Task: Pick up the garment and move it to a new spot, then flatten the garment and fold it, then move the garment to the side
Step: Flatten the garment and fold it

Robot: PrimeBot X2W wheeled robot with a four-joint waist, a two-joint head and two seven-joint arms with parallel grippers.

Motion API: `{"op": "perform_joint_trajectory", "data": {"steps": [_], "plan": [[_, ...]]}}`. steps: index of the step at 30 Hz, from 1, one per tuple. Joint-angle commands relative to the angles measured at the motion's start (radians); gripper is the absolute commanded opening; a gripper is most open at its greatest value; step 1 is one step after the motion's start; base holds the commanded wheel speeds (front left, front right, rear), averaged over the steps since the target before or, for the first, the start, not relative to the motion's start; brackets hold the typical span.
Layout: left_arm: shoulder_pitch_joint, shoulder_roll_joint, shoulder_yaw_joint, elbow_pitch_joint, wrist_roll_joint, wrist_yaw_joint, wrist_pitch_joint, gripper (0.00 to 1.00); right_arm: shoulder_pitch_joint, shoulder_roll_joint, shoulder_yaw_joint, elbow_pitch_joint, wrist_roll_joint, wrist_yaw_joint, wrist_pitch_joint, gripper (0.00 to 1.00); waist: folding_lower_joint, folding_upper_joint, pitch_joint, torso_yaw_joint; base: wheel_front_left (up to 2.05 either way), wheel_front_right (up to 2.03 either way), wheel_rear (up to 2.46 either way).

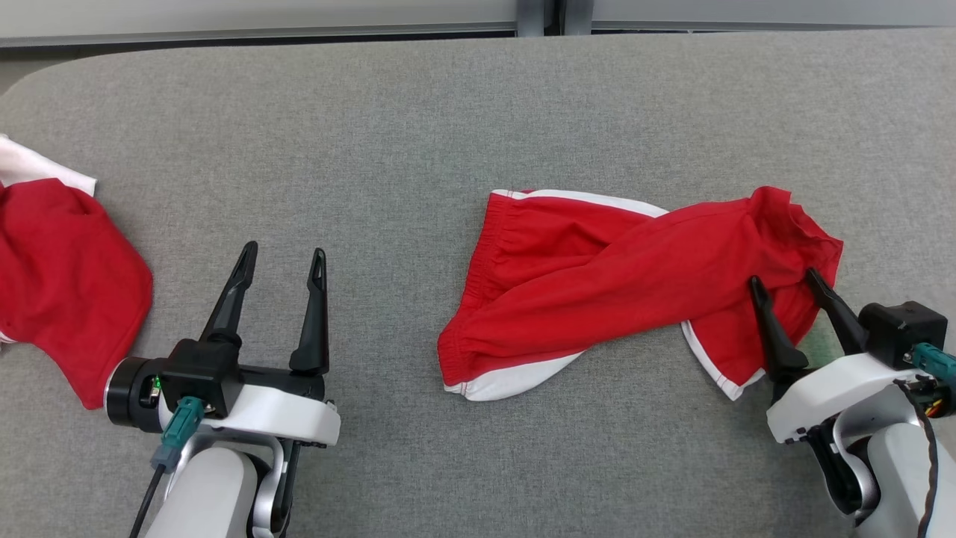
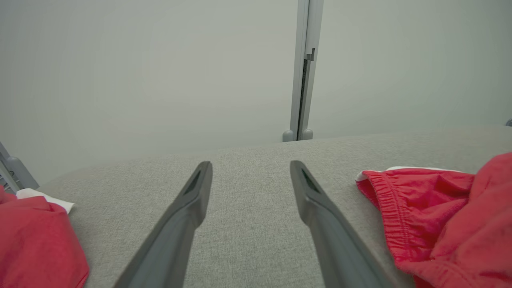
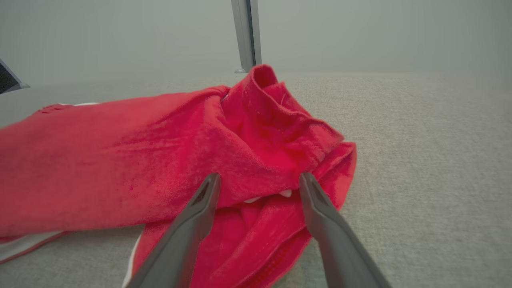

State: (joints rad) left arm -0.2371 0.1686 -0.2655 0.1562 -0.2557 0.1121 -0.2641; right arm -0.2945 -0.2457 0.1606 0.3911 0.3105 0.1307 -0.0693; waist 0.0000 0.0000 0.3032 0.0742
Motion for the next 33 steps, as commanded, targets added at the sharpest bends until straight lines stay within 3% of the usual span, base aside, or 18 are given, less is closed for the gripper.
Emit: {"op": "perform_joint_trajectory", "data": {"steps": [1,3,4,13,25,33], "plan": [[-0.020,0.000,0.004,0.001,0.005,-0.005,0.000,1.00,-0.018,-0.012,0.005,0.010,0.007,0.000,-0.010,1.00,0.0000,0.0000,0.005,0.001,0.00,0.00,0.00],[-0.023,-0.003,0.007,0.003,0.007,-0.008,0.000,1.00,-0.035,-0.017,0.024,0.035,0.022,0.000,-0.018,0.40,0.0000,0.0000,0.009,0.001,0.00,0.00,0.00],[-0.021,-0.006,0.011,0.006,0.002,-0.006,0.000,1.00,-0.042,-0.019,0.032,0.037,0.027,0.000,-0.030,0.00,0.0000,0.0000,0.010,0.000,0.00,0.00,0.00],[-0.006,-0.006,0.029,0.008,0.014,-0.001,0.000,1.00,0.022,-0.012,0.033,0.001,0.057,0.000,-0.089,0.00,0.0000,0.0000,-0.009,-0.018,0.00,0.00,0.00],[0.011,0.007,0.052,-0.012,0.020,0.012,0.000,1.00,0.252,0.054,-0.035,-0.340,0.044,0.000,-0.014,0.00,0.0000,0.0000,-0.016,-0.061,0.00,0.00,0.00],[-0.010,-0.001,0.043,-0.016,0.026,0.014,0.000,1.00,0.219,0.058,-0.049,-0.466,0.022,0.000,0.059,0.00,0.0000,0.0000,-0.006,-0.055,0.00,0.00,0.00]]}}
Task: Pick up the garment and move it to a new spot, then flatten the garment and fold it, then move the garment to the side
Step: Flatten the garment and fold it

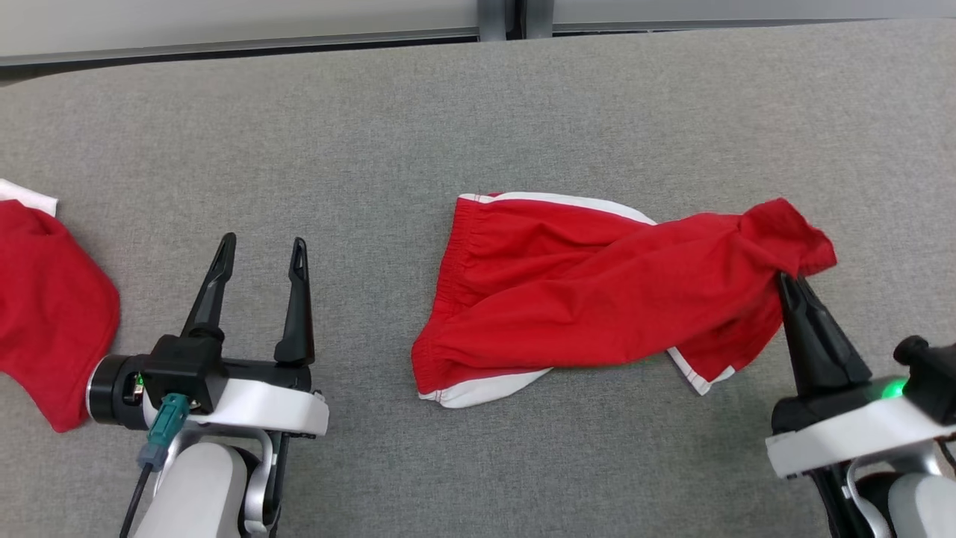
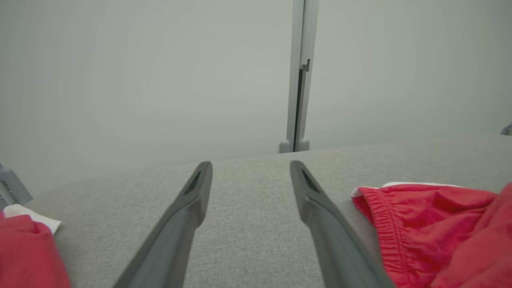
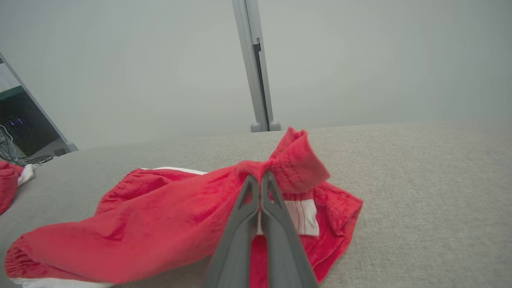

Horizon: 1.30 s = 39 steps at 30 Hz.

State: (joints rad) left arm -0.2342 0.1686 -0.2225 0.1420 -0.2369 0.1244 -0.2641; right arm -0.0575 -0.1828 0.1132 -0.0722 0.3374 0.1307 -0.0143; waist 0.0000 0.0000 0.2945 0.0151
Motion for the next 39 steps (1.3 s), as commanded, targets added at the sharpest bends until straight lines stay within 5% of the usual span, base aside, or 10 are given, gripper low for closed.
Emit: {"op": "perform_joint_trajectory", "data": {"steps": [1,10,22,23,25,39], "plan": [[-0.017,-0.003,-0.002,-0.002,0.008,0.001,0.000,1.00,-0.034,-0.005,0.000,-0.005,-0.002,0.000,0.009,0.00,0.0000,0.0000,0.007,0.010,0.00,0.00,0.00],[-0.069,-0.044,-0.031,-0.005,0.018,-0.011,0.000,1.00,-0.213,-0.052,0.009,0.090,0.026,0.000,0.030,0.00,0.0000,0.0000,0.073,0.099,0.00,0.00,0.00],[-0.113,-0.086,-0.031,0.000,0.035,-0.027,0.000,1.00,-0.500,-0.098,0.073,0.366,0.078,0.000,-0.027,0.00,0.0000,0.0000,0.133,0.151,0.00,0.00,0.00],[-0.114,-0.086,-0.028,0.001,0.037,-0.028,0.000,1.00,-0.515,-0.098,0.080,0.388,0.082,0.000,-0.036,0.28,0.0000,0.0000,0.132,0.149,0.00,0.00,0.00],[-0.112,-0.087,-0.022,0.005,0.042,-0.028,0.000,1.00,-0.540,-0.100,0.098,0.426,0.080,0.000,-0.062,1.00,0.0000,0.0000,0.128,0.145,0.00,0.00,0.00],[-0.030,-0.079,0.040,0.002,0.066,-0.036,0.000,1.00,-0.382,-0.111,0.075,0.414,0.053,0.000,-0.211,1.00,0.0000,0.0000,0.018,0.074,0.00,0.00,0.00]]}}
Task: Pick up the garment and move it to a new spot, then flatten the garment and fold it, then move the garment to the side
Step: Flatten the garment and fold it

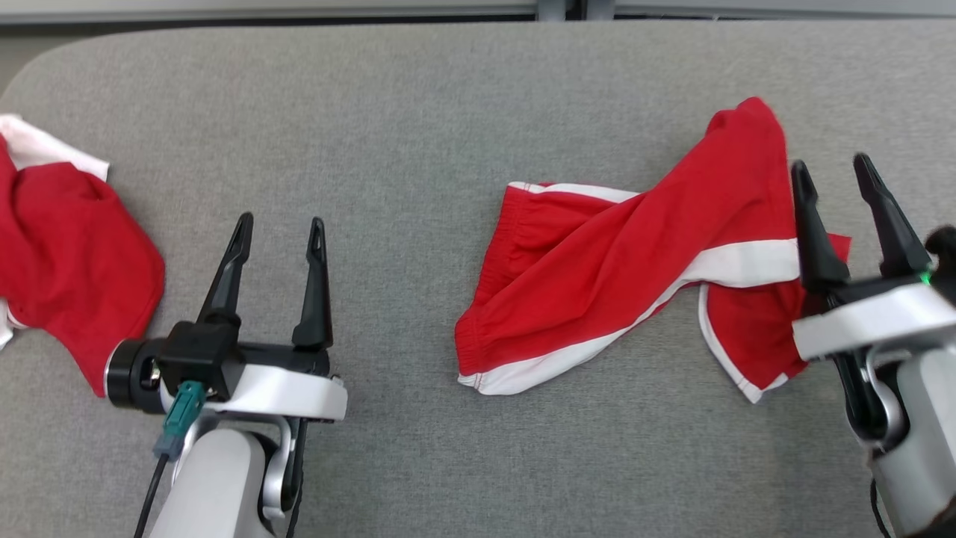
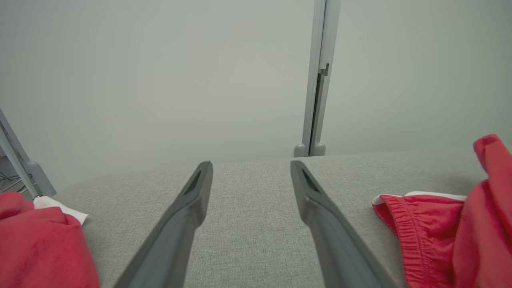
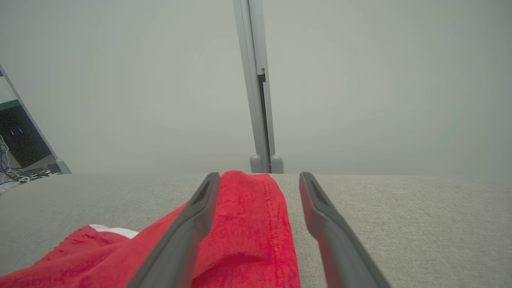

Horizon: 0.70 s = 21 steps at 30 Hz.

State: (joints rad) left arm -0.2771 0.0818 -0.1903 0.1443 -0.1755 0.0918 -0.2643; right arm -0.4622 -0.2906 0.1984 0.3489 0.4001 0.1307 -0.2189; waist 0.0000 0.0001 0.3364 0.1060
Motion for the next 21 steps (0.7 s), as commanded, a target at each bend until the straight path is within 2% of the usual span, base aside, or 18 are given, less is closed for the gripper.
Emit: {"op": "perform_joint_trajectory", "data": {"steps": [1,7,13,21], "plan": [[0.021,0.008,0.012,-0.001,0.005,-0.004,0.000,1.00,0.046,-0.001,-0.028,-0.018,-0.011,0.000,-0.007,1.00,0.0000,-0.0001,-0.033,-0.021,0.00,0.00,0.00],[0.071,0.013,0.030,-0.003,0.004,-0.010,0.000,1.00,0.163,0.019,-0.088,-0.081,-0.042,0.000,0.009,1.00,0.0000,-0.0001,-0.085,-0.042,0.00,0.00,0.00],[0.144,0.027,0.034,0.010,0.005,-0.020,0.000,1.00,0.306,0.067,-0.125,-0.175,-0.077,0.000,0.068,1.00,0.0000,-0.0001,-0.153,-0.069,0.00,0.00,0.00],[0.191,0.033,0.023,0.018,-0.001,-0.017,0.000,1.00,0.398,0.101,-0.151,-0.255,-0.119,0.000,0.130,1.00,0.0000,-0.0001,-0.188,-0.077,0.00,0.00,0.00]]}}
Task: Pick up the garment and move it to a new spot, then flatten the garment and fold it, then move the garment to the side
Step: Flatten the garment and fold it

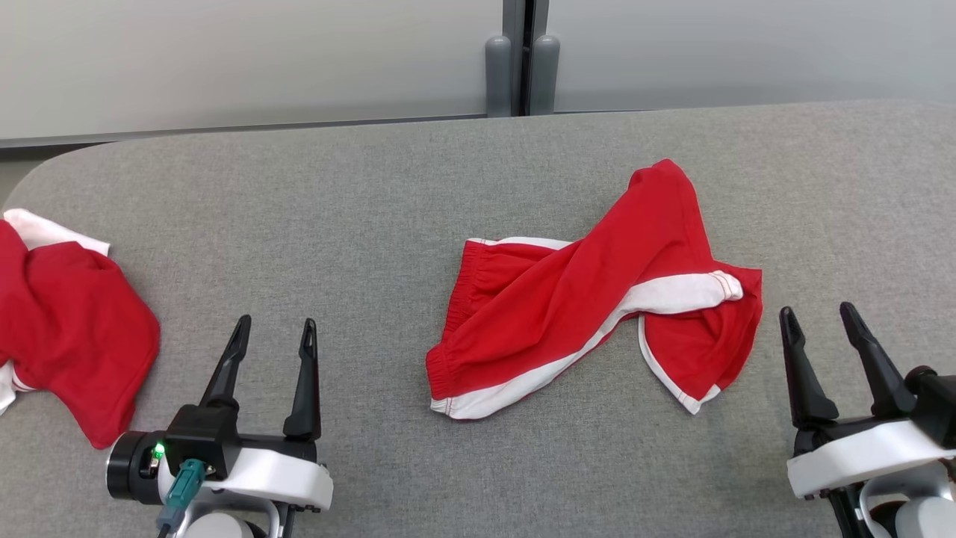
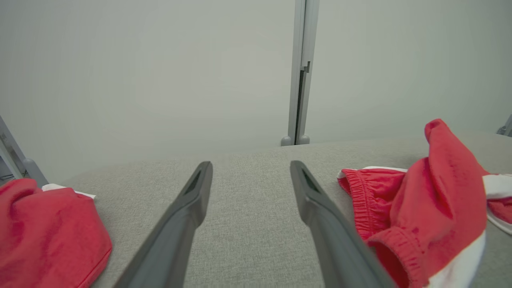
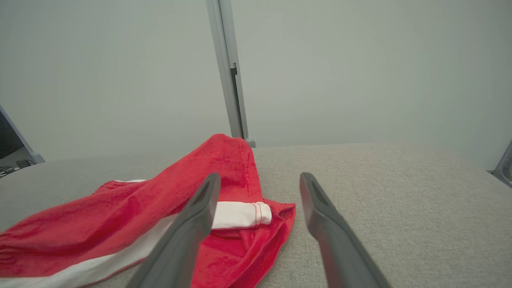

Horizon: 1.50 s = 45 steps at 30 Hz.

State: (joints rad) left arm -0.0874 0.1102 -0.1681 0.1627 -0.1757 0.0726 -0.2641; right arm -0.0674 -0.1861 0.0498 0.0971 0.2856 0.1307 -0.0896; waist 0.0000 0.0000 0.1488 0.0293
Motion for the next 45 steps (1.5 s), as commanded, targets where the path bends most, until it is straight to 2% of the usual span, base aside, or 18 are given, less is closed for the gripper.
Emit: {"op": "perform_joint_trajectory", "data": {"steps": [1,17,20,24,30,36,37,38,45], "plan": [[0.004,0.005,0.000,0.000,-0.002,0.003,0.000,1.00,0.009,0.000,-0.003,-0.010,-0.007,0.000,0.007,1.00,0.0000,0.0000,-0.002,-0.001,0.00,0.00,0.00],[-0.011,0.007,-0.029,0.004,-0.008,-0.001,0.005,1.00,0.030,0.016,-0.010,-0.054,-0.022,0.000,0.042,1.00,0.0000,0.0000,-0.002,0.004,0.00,0.00,0.00],[-0.022,0.001,-0.053,0.005,-0.011,-0.017,0.017,1.00,0.025,0.016,-0.012,-0.056,-0.020,0.000,0.043,1.00,0.0000,0.0000,0.002,0.005,0.00,0.00,0.00],[-0.025,-0.016,-0.125,0.021,-0.023,-0.068,0.061,1.00,0.018,0.018,-0.006,-0.057,-0.015,0.000,0.044,1.00,0.0000,0.0000,0.013,0.003,0.00,0.00,0.00],[-0.010,-0.039,-0.217,0.066,-0.053,-0.117,0.111,1.00,0.005,0.014,0.007,-0.048,-0.008,0.000,0.041,1.00,0.0000,0.0000,0.040,-0.010,0.00,0.00,0.00],[-0.033,-0.049,-0.266,0.128,-0.083,-0.117,0.136,1.00,-0.008,0.013,0.010,-0.030,0.004,0.000,0.034,1.00,0.0000,0.0000,0.068,-0.018,0.00,0.00,0.00],[-0.040,-0.050,-0.270,0.135,-0.083,-0.117,0.133,0.58,-0.011,0.012,0.009,-0.026,0.007,0.000,0.033,1.00,0.0000,0.0000,0.073,-0.018,0.00,0.00,0.00],[-0.046,-0.050,-0.273,0.144,-0.086,-0.117,0.132,0.00,-0.014,0.010,0.010,-0.022,0.011,0.000,0.033,1.00,0.0000,0.0000,0.076,-0.018,0.00,0.00,0.00],[-0.087,-0.052,-0.278,0.180,-0.091,-0.116,0.118,0.00,-0.072,-0.033,0.035,0.037,0.032,0.000,0.053,1.00,0.0000,0.0000,0.109,-0.011,0.00,0.00,0.00]]}}
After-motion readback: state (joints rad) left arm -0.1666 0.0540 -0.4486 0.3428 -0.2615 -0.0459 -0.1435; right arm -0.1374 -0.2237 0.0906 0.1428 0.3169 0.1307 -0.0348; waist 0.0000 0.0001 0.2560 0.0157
